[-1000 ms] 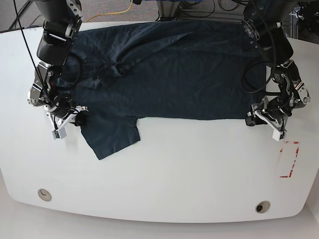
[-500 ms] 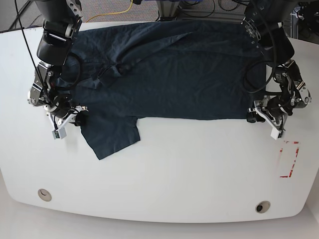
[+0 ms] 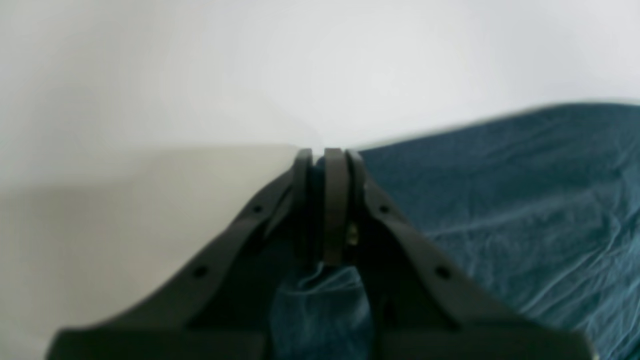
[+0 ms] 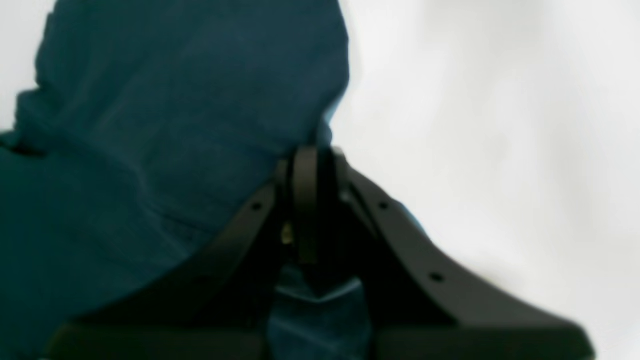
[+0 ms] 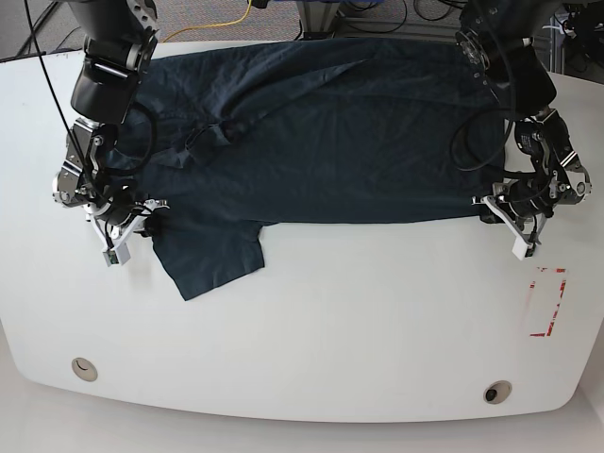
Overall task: Layout the t-shirt on the table in an organized manner, then fold the t-shirt properly
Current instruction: 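Grasp the hem-side edge of the navy shirt with both grippers, then lift the held edge with both grippers and fold it toward the collar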
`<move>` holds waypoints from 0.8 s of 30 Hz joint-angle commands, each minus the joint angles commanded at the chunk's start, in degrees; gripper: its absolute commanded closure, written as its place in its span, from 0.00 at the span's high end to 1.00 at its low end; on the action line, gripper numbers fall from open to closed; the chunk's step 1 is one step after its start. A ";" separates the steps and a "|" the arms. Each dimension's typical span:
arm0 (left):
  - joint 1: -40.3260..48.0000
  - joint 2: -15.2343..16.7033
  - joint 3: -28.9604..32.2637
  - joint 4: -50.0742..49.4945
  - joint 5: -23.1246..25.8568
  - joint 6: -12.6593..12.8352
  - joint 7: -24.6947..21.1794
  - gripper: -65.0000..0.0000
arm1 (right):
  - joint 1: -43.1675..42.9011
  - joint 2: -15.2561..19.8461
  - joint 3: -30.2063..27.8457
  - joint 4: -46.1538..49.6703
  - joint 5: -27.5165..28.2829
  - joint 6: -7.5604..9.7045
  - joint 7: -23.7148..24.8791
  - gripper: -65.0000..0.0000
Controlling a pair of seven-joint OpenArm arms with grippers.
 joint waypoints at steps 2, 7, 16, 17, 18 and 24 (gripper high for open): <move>0.53 0.18 0.09 2.55 0.00 -1.23 1.14 0.00 | 0.00 0.00 0.09 2.02 0.00 0.00 -1.67 0.05; 1.32 0.18 0.00 9.85 0.09 -1.89 5.36 0.00 | -0.79 0.00 0.26 8.97 0.00 0.00 -6.68 0.05; 4.84 -0.09 -0.26 18.11 0.09 -1.89 10.02 0.00 | -4.48 0.00 0.26 22.33 0.09 0.00 -14.15 0.05; 5.10 -0.18 -0.26 18.46 0.09 -1.89 10.20 0.00 | -4.84 0.00 0.26 23.12 0.09 0.00 -14.68 0.05; 5.80 -0.18 -0.26 19.52 0.09 -1.89 10.64 0.00 | -5.63 0.00 0.26 24.88 0.09 0.00 -15.74 0.05; 8.18 -0.26 -0.26 23.21 0.09 -1.89 11.25 0.00 | -10.02 -0.09 0.26 33.14 0.09 0.00 -17.76 0.05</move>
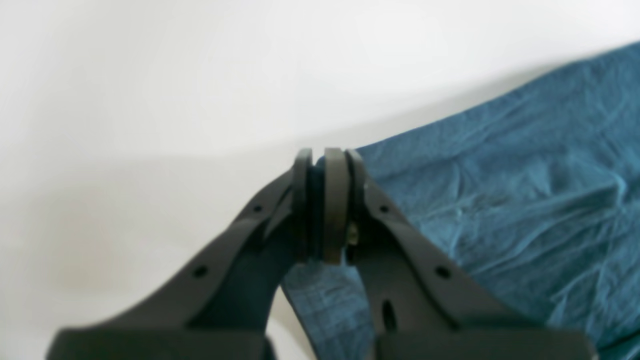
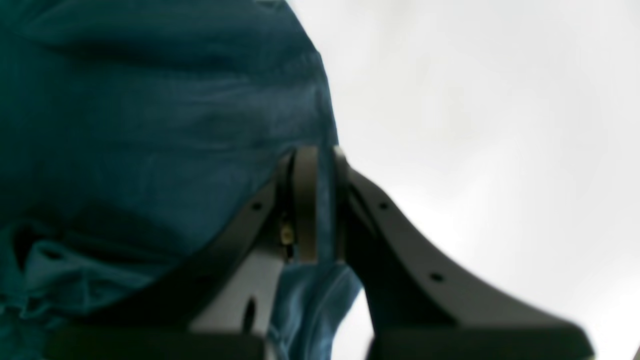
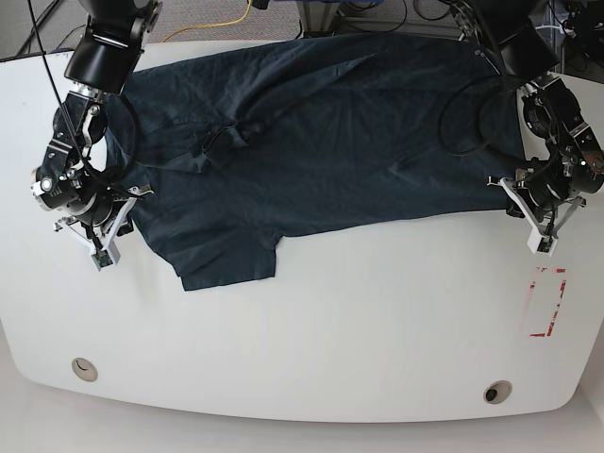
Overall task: Layout the t-shirt on the table in an organized manner, then fold the t-shirt properly
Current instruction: 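Lift the held edge with both grippers and fold it toward the collar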
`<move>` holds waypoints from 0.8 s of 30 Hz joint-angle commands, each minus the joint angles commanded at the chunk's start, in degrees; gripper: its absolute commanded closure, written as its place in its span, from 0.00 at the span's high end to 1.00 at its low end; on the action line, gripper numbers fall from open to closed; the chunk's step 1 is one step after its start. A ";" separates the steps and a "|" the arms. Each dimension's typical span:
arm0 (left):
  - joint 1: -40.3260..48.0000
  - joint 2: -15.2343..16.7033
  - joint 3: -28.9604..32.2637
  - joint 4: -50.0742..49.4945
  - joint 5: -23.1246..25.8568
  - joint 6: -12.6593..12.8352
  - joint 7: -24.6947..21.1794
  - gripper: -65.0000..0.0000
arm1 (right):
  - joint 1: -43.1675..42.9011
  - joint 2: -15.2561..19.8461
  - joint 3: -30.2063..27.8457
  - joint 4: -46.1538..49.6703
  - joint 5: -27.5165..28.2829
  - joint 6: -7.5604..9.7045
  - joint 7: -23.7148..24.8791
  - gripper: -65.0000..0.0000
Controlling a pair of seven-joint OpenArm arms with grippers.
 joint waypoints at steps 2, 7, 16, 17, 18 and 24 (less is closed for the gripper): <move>0.53 0.00 0.00 0.53 0.00 0.00 0.00 0.00 | -0.79 -0.09 0.00 1.41 0.00 0.00 -0.09 0.06; 0.53 0.00 0.09 0.26 0.09 0.00 0.00 0.00 | -0.44 -2.20 0.00 0.70 -0.70 0.00 0.09 0.16; 0.35 0.26 0.26 0.26 0.09 0.00 0.00 0.00 | 5.89 -3.96 0.00 -8.44 -0.53 0.00 2.37 0.91; 0.35 0.26 0.26 0.26 0.09 0.00 0.00 0.00 | 6.68 -4.04 -0.09 -10.20 -0.62 0.00 4.13 0.95; 0.35 0.26 0.26 0.26 0.09 0.00 0.00 0.00 | 7.03 -4.13 -0.26 -11.78 -0.62 0.00 5.45 0.96; 0.35 0.18 0.26 0.26 0.09 0.00 0.00 0.00 | 13.19 -3.69 -0.09 -26.73 -0.53 0.00 10.20 0.95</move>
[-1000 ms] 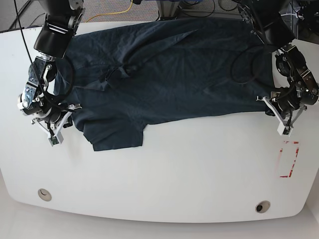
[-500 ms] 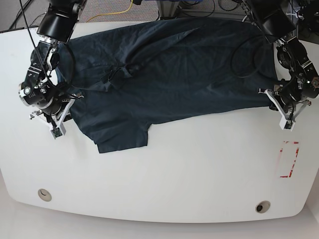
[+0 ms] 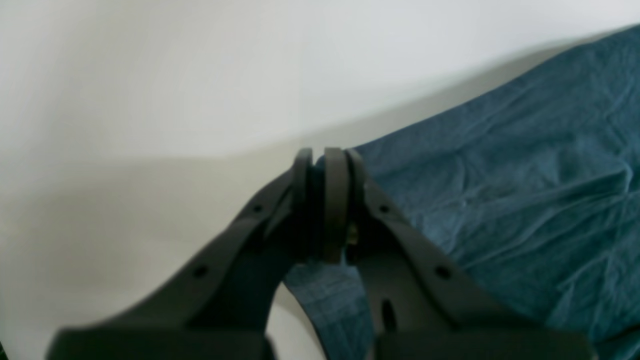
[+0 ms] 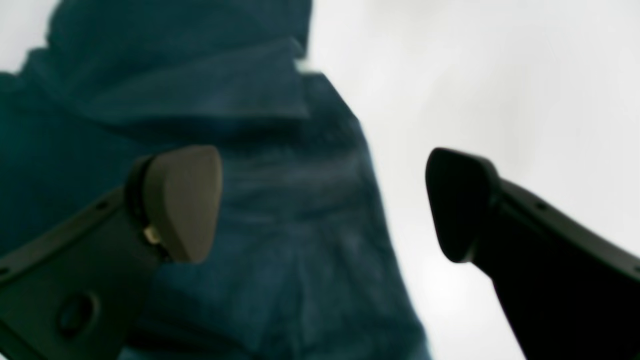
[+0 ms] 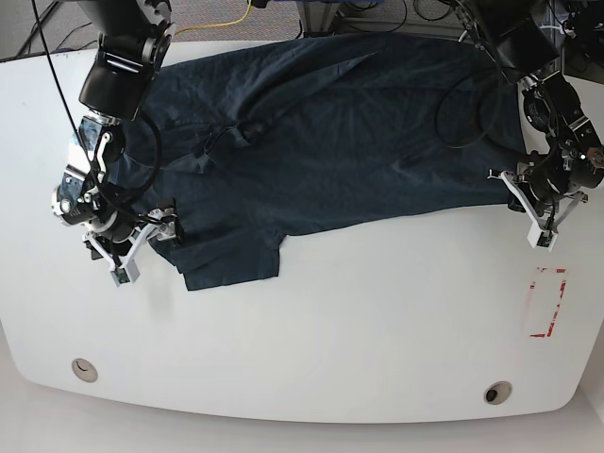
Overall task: Layout the t-shirt on the table in an organized manner, then fold the t-shirt properly
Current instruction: 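Lift the held edge with both grippers and fold it toward the collar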
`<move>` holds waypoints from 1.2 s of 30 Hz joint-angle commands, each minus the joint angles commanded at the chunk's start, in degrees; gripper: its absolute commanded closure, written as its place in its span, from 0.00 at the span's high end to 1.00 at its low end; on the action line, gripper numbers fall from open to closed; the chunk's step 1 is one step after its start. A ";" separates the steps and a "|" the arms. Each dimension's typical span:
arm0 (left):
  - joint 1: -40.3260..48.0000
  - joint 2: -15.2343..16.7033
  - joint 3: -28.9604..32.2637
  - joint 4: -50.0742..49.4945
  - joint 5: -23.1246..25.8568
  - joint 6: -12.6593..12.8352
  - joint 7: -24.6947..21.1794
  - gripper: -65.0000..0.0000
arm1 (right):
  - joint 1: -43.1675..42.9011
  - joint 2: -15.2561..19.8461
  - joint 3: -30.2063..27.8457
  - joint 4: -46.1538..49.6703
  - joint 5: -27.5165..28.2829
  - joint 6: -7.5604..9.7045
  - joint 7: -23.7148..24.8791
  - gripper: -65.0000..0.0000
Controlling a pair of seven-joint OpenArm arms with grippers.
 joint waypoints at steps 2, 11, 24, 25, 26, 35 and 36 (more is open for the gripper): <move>0.00 -0.09 0.00 0.00 0.00 0.00 0.00 0.00 | 1.05 0.97 0.09 -3.96 0.44 0.00 2.11 0.95; 0.09 -0.09 0.00 0.00 0.00 0.00 0.00 0.00 | 3.16 1.93 0.00 -14.59 0.44 0.00 8.44 0.95; -0.09 0.09 0.09 0.00 0.00 0.00 0.00 0.00 | 2.90 -0.44 -0.26 -14.51 0.53 0.00 8.09 0.95; -0.09 0.09 0.09 0.00 0.00 0.00 0.00 0.00 | 2.90 -0.70 -0.26 -14.51 0.53 0.00 8.09 0.95; -0.09 0.09 0.09 0.00 0.00 0.00 0.00 0.00 | 2.90 -0.88 -0.26 -14.51 0.53 0.00 8.00 0.95; -0.18 0.00 0.09 -0.09 0.00 0.00 0.00 0.00 | 2.81 -1.76 -0.26 -14.51 0.44 0.00 7.21 0.78; -0.18 0.00 0.09 -0.09 0.00 0.00 0.00 0.00 | 2.81 -1.76 -0.26 -14.51 0.44 0.00 7.21 0.74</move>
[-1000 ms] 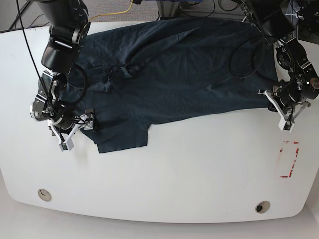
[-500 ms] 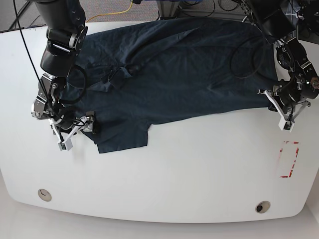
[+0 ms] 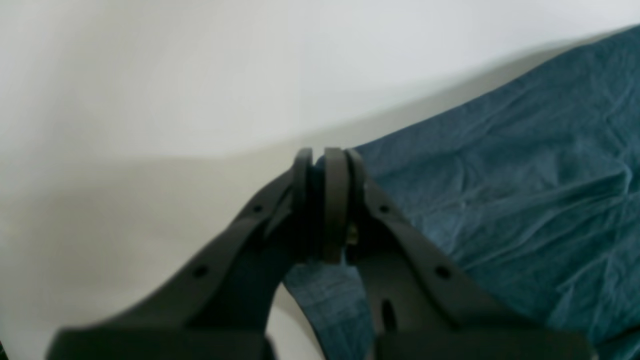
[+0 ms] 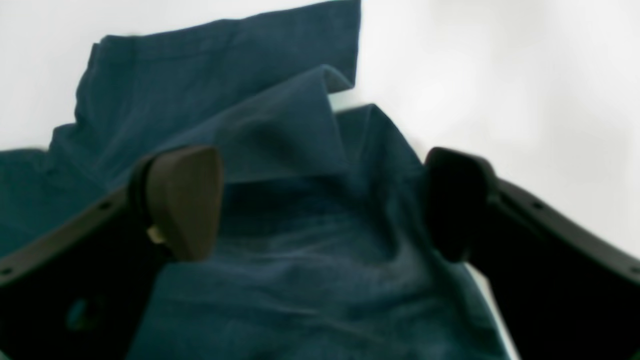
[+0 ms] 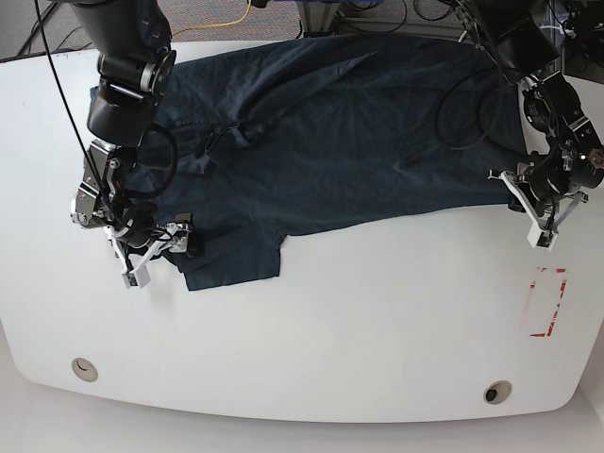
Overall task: Layout the t-shirt on the table in an organized manner, then fold the t-shirt properly
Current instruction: 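Lift the held edge with both grippers and fold it toward the collar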
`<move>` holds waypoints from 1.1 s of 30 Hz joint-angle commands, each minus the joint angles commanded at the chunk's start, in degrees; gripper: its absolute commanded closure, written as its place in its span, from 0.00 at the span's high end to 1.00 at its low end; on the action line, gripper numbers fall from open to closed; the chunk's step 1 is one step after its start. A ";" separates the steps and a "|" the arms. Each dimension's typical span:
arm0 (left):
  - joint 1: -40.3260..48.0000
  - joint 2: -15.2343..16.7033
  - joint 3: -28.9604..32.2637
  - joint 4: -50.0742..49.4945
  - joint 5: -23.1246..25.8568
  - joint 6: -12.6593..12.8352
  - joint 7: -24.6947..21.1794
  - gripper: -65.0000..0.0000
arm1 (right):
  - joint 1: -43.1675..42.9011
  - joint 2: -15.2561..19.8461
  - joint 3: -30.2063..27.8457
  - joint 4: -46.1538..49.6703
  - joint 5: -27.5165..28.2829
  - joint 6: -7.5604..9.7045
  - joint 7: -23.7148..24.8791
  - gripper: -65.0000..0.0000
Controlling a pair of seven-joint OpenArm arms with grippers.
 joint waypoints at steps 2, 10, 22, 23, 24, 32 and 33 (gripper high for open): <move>0.00 0.00 0.00 0.00 0.00 0.00 0.00 0.00 | -0.44 -0.09 -0.09 0.00 0.00 0.00 0.00 0.70; -0.09 0.00 0.09 0.00 0.00 0.00 0.00 0.00 | -1.14 -0.26 -0.18 0.00 0.00 0.00 0.00 0.63; -0.18 0.09 0.70 -0.09 0.00 0.00 0.00 0.00 | -1.58 -0.18 -0.26 0.18 -0.44 0.00 0.00 0.03; -0.18 0.09 1.32 -0.09 0.00 0.00 0.00 0.00 | -1.58 0.00 -0.26 0.62 -0.26 0.00 0.00 0.03; -0.18 0.09 1.85 -0.09 0.00 0.00 -0.09 0.00 | -1.67 0.00 -0.26 1.23 -0.18 0.00 0.00 0.02; -2.73 0.35 5.54 -0.44 0.00 0.00 -0.09 0.00 | -1.93 0.00 -0.18 8.53 -0.35 0.00 -4.40 0.00; -3.43 0.44 5.71 -1.05 0.00 0.00 -0.09 0.00 | -1.93 0.09 -0.18 9.93 -0.26 0.00 -5.10 0.00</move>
